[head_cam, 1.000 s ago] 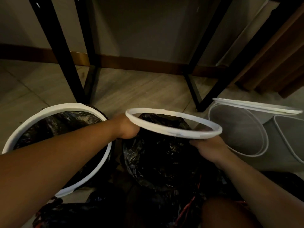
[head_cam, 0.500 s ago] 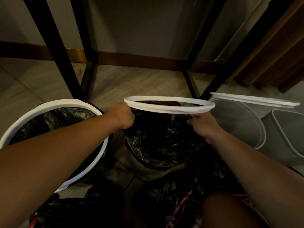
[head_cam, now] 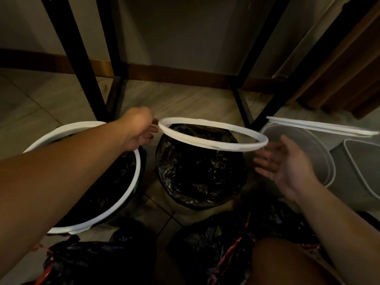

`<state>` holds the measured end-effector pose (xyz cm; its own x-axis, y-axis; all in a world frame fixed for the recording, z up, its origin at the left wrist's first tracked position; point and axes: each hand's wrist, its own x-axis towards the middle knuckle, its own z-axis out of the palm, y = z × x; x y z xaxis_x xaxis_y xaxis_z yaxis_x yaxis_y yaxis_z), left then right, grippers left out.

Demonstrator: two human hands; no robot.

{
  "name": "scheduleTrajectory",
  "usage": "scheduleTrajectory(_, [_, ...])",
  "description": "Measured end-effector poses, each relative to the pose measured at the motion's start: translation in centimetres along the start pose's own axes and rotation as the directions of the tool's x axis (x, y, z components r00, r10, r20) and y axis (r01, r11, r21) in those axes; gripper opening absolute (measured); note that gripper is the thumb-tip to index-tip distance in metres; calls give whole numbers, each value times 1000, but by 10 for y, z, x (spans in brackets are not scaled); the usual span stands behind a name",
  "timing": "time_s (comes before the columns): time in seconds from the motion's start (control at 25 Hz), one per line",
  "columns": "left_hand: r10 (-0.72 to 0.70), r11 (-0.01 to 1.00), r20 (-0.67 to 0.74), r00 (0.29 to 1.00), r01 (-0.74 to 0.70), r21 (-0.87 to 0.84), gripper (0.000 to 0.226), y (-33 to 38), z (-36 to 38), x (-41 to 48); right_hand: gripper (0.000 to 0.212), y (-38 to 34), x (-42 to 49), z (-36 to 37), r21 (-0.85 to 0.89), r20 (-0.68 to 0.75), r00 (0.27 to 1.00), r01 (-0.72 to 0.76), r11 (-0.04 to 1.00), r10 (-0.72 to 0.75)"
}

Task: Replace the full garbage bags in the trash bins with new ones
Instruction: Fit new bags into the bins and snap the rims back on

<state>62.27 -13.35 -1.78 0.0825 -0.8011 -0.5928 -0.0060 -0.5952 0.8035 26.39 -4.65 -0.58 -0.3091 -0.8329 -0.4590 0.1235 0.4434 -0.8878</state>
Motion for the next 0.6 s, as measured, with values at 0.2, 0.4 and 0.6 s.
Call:
scheduleTrajectory(0.2, [113, 968, 58, 992, -123, 220, 51, 1, 14, -6, 36, 6, -13, 11, -153, 20, 976, 220, 963, -219])
scheduleTrajectory(0.4, [285, 455, 278, 917, -385, 803, 42, -23, 18, -8, 55, 33, -9, 2, -251, 141, 972, 219, 943, -188])
scheduleTrajectory(0.6, [397, 99, 343, 852, -411, 906, 59, -36, 15, -7, 68, 50, -7, -3, -515, 322, 924, 352, 782, -205])
